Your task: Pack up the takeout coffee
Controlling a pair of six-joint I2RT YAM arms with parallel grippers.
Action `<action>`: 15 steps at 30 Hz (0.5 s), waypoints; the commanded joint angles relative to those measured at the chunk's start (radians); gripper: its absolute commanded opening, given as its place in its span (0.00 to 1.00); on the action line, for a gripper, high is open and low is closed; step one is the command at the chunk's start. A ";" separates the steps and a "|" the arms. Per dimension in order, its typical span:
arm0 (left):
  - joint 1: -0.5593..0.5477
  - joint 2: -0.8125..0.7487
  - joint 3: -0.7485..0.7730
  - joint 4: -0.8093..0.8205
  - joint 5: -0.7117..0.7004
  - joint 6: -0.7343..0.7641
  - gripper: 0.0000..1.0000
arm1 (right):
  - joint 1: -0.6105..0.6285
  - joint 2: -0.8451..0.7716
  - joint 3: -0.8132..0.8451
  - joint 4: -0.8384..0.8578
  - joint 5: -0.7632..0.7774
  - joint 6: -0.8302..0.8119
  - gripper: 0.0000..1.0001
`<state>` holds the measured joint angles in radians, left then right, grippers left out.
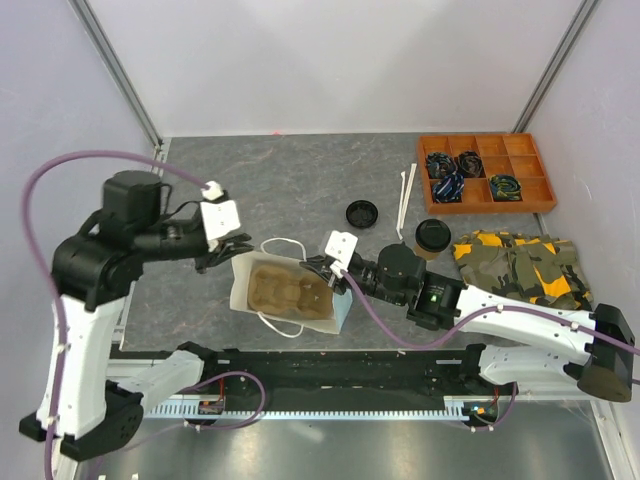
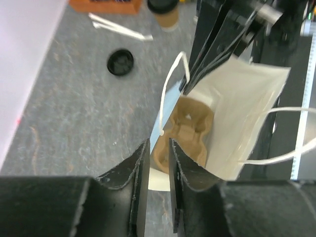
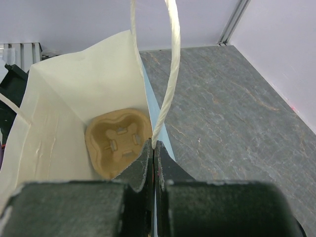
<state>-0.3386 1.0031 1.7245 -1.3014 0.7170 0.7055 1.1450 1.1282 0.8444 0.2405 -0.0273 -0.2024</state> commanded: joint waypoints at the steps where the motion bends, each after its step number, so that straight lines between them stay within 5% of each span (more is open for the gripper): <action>1: -0.065 0.061 -0.065 -0.223 -0.103 0.163 0.27 | -0.011 0.002 0.056 -0.021 -0.025 0.026 0.00; 8: -0.263 0.032 -0.173 -0.153 -0.316 0.252 0.22 | -0.036 0.021 0.082 -0.038 -0.060 0.067 0.00; 15: -0.273 -0.153 -0.370 -0.046 -0.360 0.412 0.18 | -0.047 0.027 0.091 -0.037 -0.079 0.081 0.00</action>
<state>-0.6056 0.9192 1.4014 -1.3392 0.4126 0.9997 1.1065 1.1542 0.8879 0.1909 -0.0765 -0.1490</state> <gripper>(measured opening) 0.186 0.010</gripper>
